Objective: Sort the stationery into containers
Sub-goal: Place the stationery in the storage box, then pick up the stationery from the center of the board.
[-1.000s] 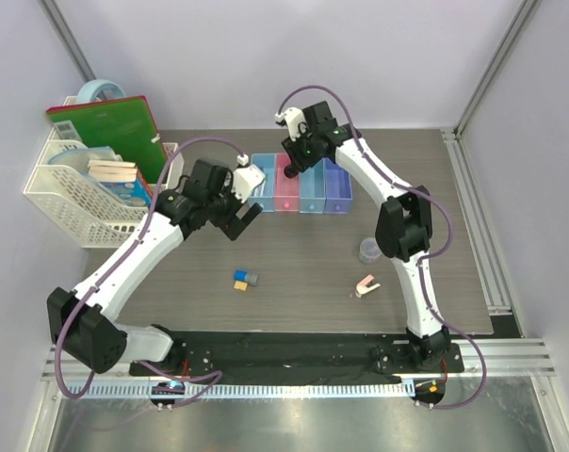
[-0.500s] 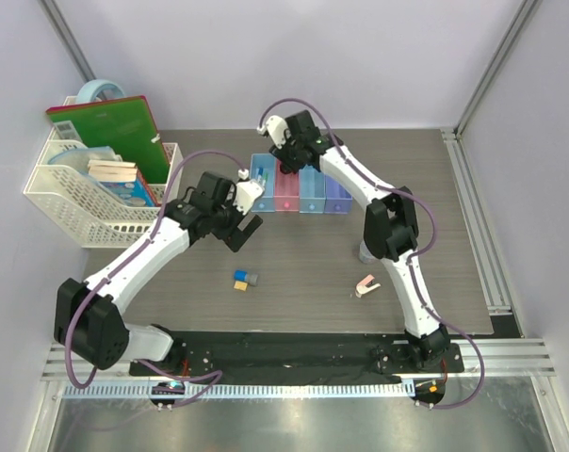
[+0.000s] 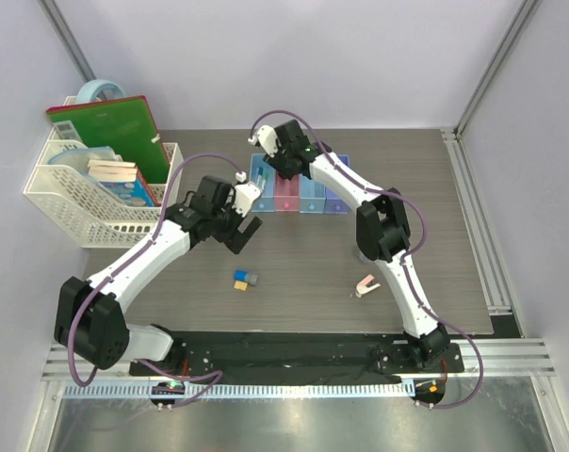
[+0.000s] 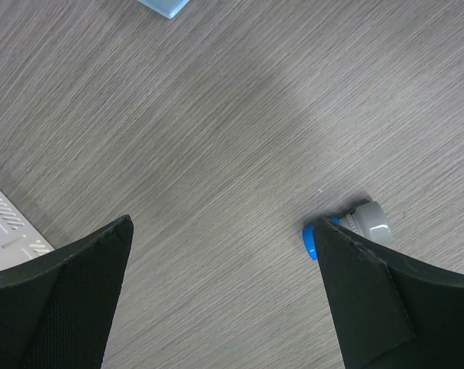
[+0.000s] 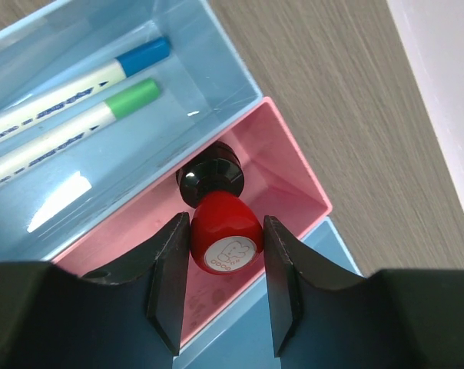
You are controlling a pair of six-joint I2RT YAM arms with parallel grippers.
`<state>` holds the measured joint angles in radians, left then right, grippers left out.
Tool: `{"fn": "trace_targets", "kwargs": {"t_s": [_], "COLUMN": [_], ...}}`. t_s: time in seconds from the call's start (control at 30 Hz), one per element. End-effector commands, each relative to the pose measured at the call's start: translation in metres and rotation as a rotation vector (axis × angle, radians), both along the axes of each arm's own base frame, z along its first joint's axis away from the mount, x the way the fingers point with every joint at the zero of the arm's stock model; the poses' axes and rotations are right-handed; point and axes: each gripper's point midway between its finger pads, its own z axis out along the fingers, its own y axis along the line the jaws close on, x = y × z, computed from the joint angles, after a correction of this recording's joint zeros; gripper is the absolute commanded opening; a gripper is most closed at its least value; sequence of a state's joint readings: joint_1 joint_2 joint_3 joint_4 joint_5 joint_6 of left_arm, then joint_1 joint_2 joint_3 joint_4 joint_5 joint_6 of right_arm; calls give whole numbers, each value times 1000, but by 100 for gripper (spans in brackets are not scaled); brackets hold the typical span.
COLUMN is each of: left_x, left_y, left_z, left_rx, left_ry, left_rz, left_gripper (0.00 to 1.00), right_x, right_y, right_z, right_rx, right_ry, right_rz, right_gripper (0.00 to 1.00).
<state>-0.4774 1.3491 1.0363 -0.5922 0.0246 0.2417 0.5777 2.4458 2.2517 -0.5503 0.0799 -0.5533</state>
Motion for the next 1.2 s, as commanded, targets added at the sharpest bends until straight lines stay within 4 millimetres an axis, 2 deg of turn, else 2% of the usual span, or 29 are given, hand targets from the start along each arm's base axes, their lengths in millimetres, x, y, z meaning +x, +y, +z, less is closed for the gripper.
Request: {"fn": "trace_targets", "kwargs": {"t_s": [0.0, 0.23, 0.4, 0.43, 0.5, 0.53, 0.63, 0.67, 0.73, 0.8, 0.9, 0.93, 0.97, 1.0, 1.03, 1.07, 1.13, 1.17], "left_x": [4, -1, -1, -2, -1, -3, -5, -6, -12, -21, -26, -27, -26, -27, -31, -41, -46, -55], "left_y": [-8, -8, -9, -8, -8, -8, -11, -12, -14, -20, -12, -10, -8, -9, -9, -8, -8, -5], "left_z": [-2, -13, -17, -21, -25, -31, -41, -44, -50, -54, -55, -54, -53, -49, -50, -51, -51, -54], "left_rx": [-53, -62, -68, -62, -62, -56, -62, -63, -67, -78, -16, 2, 26, 31, 41, 39, 61, 69], "left_ry": [-6, 17, 13, 17, 13, 24, 52, 62, 104, 142, 105, 95, 73, 62, 71, 102, 104, 141], "left_rz": [9, 13, 14, 15, 12, 8, -8, -16, -32, -99, -199, -227, -283, -318, -364, -421, -512, -546], "left_gripper": [100, 100, 100, 100, 100, 100, 100, 100, 100, 99, 99, 99, 99, 99, 99, 99, 97, 96], "right_x": [13, 19, 20, 18, 15, 11, 3, -4, -15, -31, -53, -61, -67, -72, -77, -81, -91, -97], "right_y": [0, -5, -9, -10, -12, -14, -21, -27, -33, -43, -59, -65, -72, -76, -83, -88, -97, -102], "right_z": [42, 68, 94, 112, 127, 145, 163, 177, 185, 186, 177, 159, 167, 164, 153, 151, 156, 144], "right_rx": [14, 31, 57, 79, 101, 122, 139, 149, 156, 156, 142, 119, 121, 114, 101, 97, 107, 100], "right_ry": [-127, -208, -254, -282, -299, -320, -339, -351, -350, -333, -298, -263, -274, -266, -245, -239, -245, -219], "right_rz": [-25, -56, -82, -87, -94, -98, -115, -120, -124, -124, -137, -143, -152, -158, -175, -186, -203, -214], "right_gripper": [53, 73, 79, 80, 80, 80, 80, 80, 81, 81, 81, 81, 81, 82, 82, 82, 82, 82]}}
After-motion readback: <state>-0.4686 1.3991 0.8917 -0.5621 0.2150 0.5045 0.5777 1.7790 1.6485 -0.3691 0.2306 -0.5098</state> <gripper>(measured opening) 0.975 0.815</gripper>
